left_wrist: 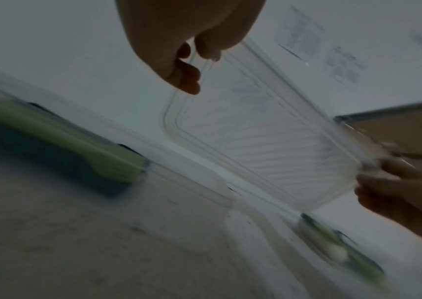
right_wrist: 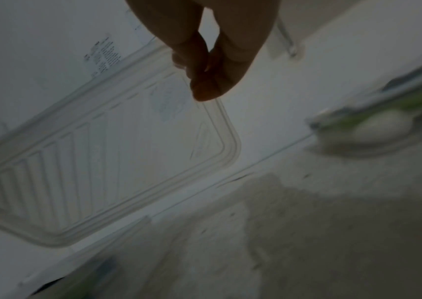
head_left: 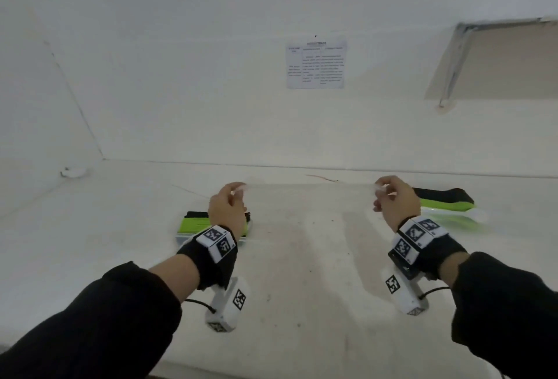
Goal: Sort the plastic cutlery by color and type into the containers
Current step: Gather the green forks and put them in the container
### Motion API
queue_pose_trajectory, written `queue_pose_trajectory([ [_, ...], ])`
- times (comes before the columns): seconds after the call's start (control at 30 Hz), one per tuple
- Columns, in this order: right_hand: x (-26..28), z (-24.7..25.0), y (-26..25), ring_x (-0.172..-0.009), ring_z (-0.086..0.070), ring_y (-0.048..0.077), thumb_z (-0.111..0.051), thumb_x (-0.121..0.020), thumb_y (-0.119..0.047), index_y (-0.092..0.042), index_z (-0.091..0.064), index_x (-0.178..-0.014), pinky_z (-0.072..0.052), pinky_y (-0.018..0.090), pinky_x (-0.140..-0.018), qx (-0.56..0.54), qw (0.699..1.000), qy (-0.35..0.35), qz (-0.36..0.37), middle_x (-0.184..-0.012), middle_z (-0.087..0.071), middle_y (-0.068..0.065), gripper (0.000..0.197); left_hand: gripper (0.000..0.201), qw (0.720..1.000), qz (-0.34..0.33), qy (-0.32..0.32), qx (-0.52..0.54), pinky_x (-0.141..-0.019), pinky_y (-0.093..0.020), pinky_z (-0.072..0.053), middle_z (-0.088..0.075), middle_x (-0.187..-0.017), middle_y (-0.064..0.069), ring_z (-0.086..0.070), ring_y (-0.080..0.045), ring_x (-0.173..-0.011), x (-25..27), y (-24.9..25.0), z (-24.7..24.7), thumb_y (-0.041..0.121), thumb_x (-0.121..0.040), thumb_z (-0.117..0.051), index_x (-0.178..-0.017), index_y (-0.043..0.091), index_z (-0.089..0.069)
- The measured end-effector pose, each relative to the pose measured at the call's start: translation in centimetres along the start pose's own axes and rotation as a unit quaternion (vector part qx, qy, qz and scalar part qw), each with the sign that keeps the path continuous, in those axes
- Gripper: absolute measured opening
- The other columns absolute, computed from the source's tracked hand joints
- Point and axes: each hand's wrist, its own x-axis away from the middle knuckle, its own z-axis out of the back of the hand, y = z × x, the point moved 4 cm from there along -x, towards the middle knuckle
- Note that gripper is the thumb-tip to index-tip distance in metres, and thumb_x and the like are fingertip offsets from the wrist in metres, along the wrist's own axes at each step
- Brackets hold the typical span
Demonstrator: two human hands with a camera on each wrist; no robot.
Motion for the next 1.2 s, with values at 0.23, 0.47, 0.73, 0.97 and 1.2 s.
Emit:
queue_pose_trajectory([
  [0.23, 4.9, -9.8, -3.0, -0.079, -0.059, 0.023, -0.051, -0.087, -0.003, -0.019, -0.058, -0.066, -0.051, 0.04, -0.087, -0.135, 0.985, -0.083, -0.07, -0.098, -0.057, 0.008, 0.027, 0.02, 0.966, 0.177, 0.062, 0.18, -0.075, -0.025, -0.05, -0.06, -0.084, -0.011, -0.055, -0.014, -0.068, -4.8, -7.0, 7.7, 0.009, -0.092, -0.054, -0.108, 0.001, -0.063],
  [0.47, 7.1, -15.0, -2.5, -0.101, -0.055, 0.022, -0.07, -0.08, -0.019, -0.011, -0.052, -0.123, -0.041, 0.026, -0.085, 0.09, 0.976, -0.175, -0.096, -0.111, -0.056, 0.007, 0.047, 0.035, 0.987, 0.14, -0.031, -0.07, -0.102, -0.038, -0.043, -0.067, -0.112, -0.014, -0.061, -0.031, -0.107, -8.0, -11.5, 11.3, 0.014, -0.084, -0.068, -0.117, 0.006, -0.065],
  [0.73, 7.3, -16.1, -3.1, -0.117, -0.052, 0.023, -0.066, -0.083, -0.02, -0.01, -0.052, -0.128, -0.039, 0.024, -0.092, 0.14, 0.968, -0.18, -0.108, -0.127, -0.055, 0.009, 0.049, 0.035, 0.974, 0.184, -0.039, -0.124, -0.102, -0.03, -0.038, -0.065, -0.12, -0.013, -0.055, -0.03, -0.116, -8.3, -13.0, 11.2, 0.02, -0.084, -0.066, -0.116, 0.006, -0.066],
  [0.97, 7.8, -16.9, -2.7, -0.095, -0.049, 0.018, -0.064, -0.083, -0.018, -0.009, -0.054, -0.122, -0.037, 0.024, -0.08, 0.133, 0.969, -0.18, -0.109, -0.105, -0.05, 0.003, 0.042, 0.033, 0.967, 0.237, -0.032, -0.084, -0.095, -0.038, -0.048, -0.069, -0.105, -0.011, -0.064, -0.034, -0.097, -8.3, -15.4, 11.3, 0.028, -0.081, -0.064, -0.108, 0.009, -0.068],
  [1.2, 8.5, -17.9, -1.3, -0.118, -0.052, 0.031, -0.051, -0.094, -0.03, -0.004, -0.039, -0.137, -0.043, 0.039, -0.102, 0.146, 0.955, -0.196, -0.17, -0.134, -0.05, 0.013, 0.052, 0.033, 0.964, 0.259, -0.025, 0.045, -0.088, -0.04, -0.053, -0.065, -0.108, -0.021, -0.057, -0.027, -0.079, -7.4, -17.2, 10.8, 0.012, -0.087, -0.06, -0.116, -0.002, -0.063],
])
